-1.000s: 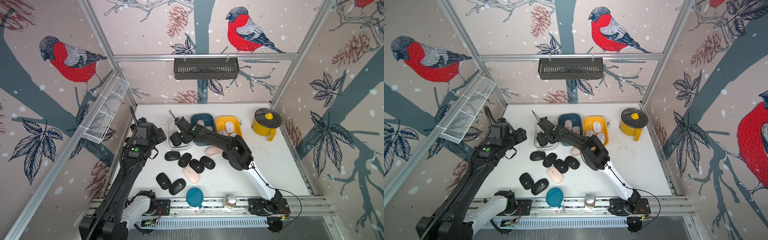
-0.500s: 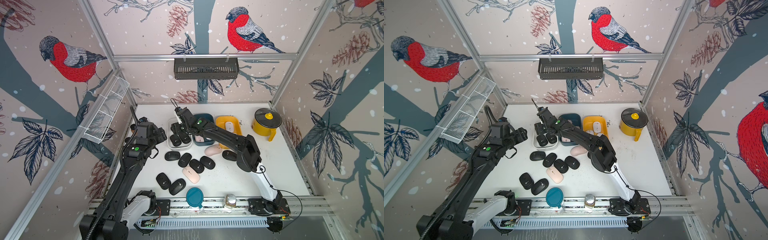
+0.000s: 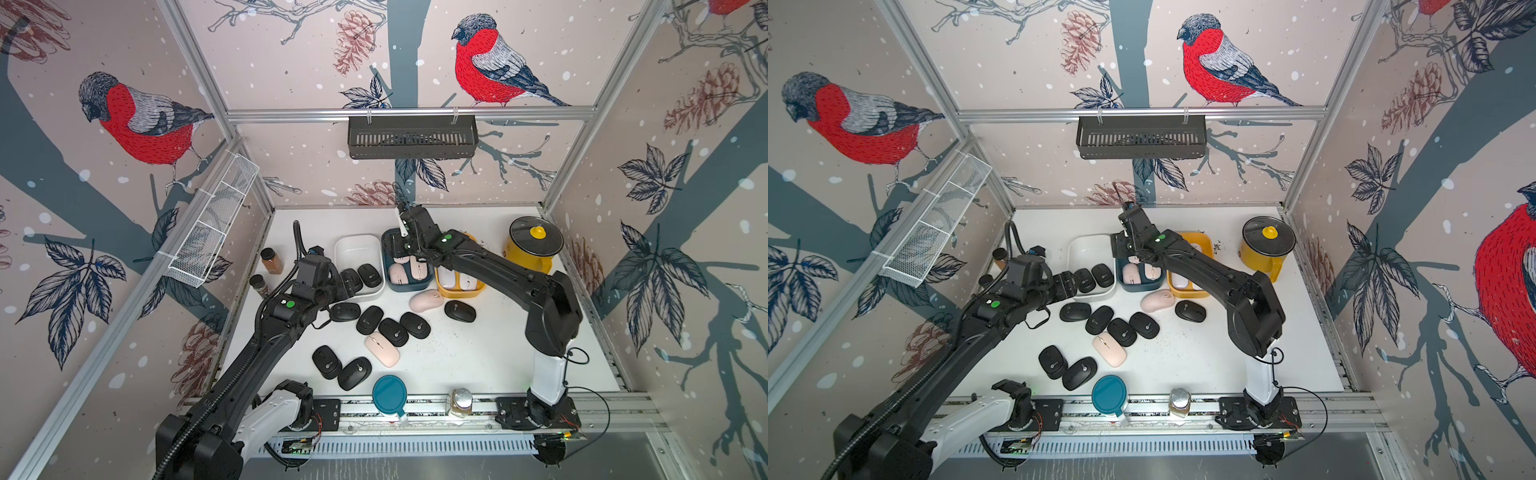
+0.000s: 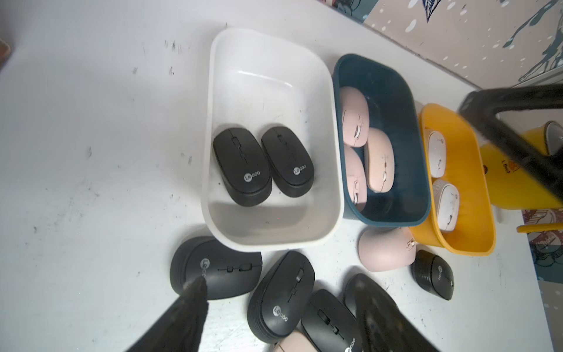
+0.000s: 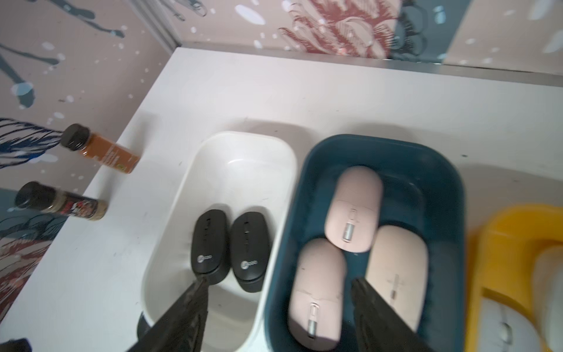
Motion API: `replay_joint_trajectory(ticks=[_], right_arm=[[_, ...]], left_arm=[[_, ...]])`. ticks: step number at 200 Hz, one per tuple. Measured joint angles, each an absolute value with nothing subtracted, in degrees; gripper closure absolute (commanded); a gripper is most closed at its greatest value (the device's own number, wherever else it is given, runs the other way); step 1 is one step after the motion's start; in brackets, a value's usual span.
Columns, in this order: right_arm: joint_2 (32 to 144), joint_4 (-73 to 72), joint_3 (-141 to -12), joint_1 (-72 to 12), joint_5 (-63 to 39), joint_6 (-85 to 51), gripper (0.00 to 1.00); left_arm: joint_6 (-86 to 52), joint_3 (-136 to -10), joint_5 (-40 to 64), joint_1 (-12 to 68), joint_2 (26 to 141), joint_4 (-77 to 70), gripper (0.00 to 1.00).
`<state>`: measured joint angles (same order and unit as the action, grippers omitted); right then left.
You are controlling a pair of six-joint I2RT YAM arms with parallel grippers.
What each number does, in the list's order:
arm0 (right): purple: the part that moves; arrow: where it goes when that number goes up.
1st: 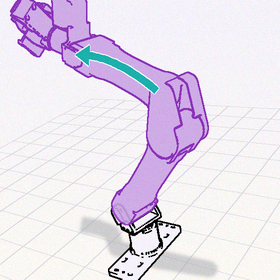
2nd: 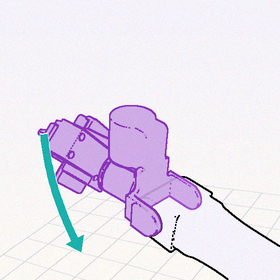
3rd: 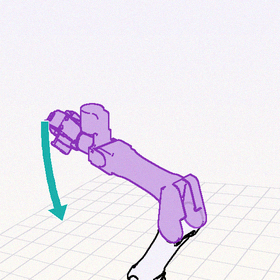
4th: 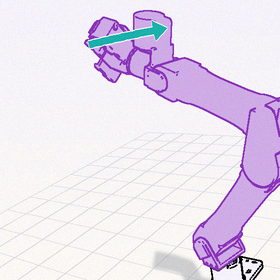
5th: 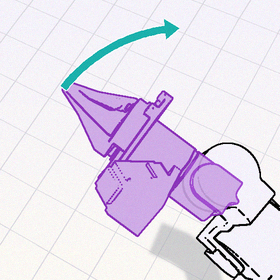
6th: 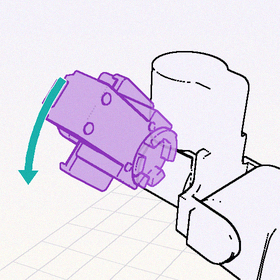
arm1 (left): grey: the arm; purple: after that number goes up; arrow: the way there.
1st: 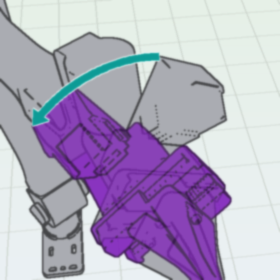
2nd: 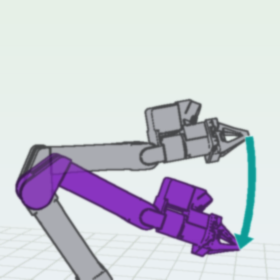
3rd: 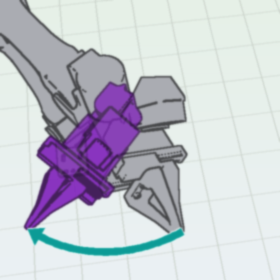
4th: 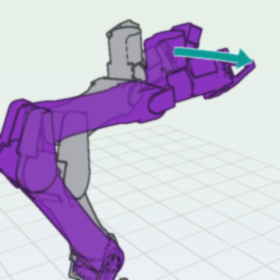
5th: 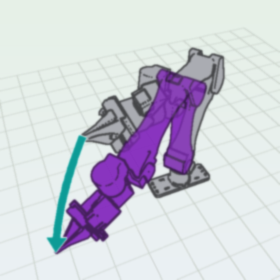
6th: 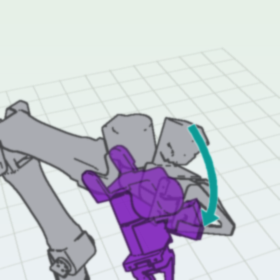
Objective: Place the mice by color into the storage box
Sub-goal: Pick up the mouse from the center of the board.
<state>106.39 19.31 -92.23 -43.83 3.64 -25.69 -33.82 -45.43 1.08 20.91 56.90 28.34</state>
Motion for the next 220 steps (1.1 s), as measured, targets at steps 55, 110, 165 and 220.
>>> replay_joint_trajectory(ticks=[55,110,165,220], right_arm=[[94.7,17.6,-79.0,-40.4,5.2,-26.8,0.21],[86.7,14.7,-68.2,-39.1,4.5,-27.1,0.21],[81.2,11.3,-61.0,-38.0,2.9,-27.2,0.20],[79.0,9.7,-57.2,-35.5,0.0,-27.2,0.20]], left_arm=[[-45.6,-39.2,0.2,34.0,54.5,29.6,0.25],[-60.0,-34.3,-4.1,46.5,53.0,31.1,0.25],[-68.5,-35.2,-6.5,53.1,61.2,31.1,0.28],[-73.2,-35.5,-6.2,54.0,65.5,31.0,0.30]])
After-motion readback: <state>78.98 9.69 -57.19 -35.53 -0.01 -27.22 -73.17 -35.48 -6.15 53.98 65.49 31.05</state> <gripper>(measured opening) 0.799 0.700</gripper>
